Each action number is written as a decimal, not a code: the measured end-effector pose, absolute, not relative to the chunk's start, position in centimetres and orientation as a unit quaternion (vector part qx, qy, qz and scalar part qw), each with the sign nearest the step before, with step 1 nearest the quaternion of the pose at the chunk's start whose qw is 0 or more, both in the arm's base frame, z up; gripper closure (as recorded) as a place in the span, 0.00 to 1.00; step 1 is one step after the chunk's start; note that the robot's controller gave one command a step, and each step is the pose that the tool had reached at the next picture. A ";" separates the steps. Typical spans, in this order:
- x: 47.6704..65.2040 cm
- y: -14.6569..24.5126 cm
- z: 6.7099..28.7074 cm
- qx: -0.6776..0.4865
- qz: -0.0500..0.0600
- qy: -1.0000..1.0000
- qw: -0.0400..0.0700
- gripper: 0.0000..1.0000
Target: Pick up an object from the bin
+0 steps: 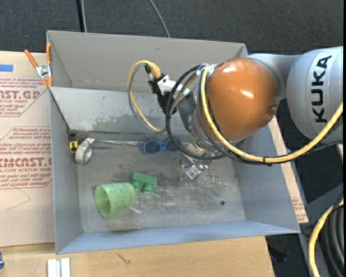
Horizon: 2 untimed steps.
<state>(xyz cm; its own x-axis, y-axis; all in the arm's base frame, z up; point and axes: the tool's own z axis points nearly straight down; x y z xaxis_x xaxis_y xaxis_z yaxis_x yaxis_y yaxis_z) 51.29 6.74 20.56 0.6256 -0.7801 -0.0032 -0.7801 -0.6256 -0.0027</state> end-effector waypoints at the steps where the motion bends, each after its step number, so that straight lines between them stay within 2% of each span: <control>1: 51.3 8.5 16.0 -0.952 0.003 0.306 0.001 1.00; 2: 54.1 13.3 31.1 -0.993 -0.001 0.115 0.003 1.00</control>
Offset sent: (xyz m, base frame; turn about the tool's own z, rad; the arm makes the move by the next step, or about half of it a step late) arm 0.0022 0.0154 -0.0437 -0.2747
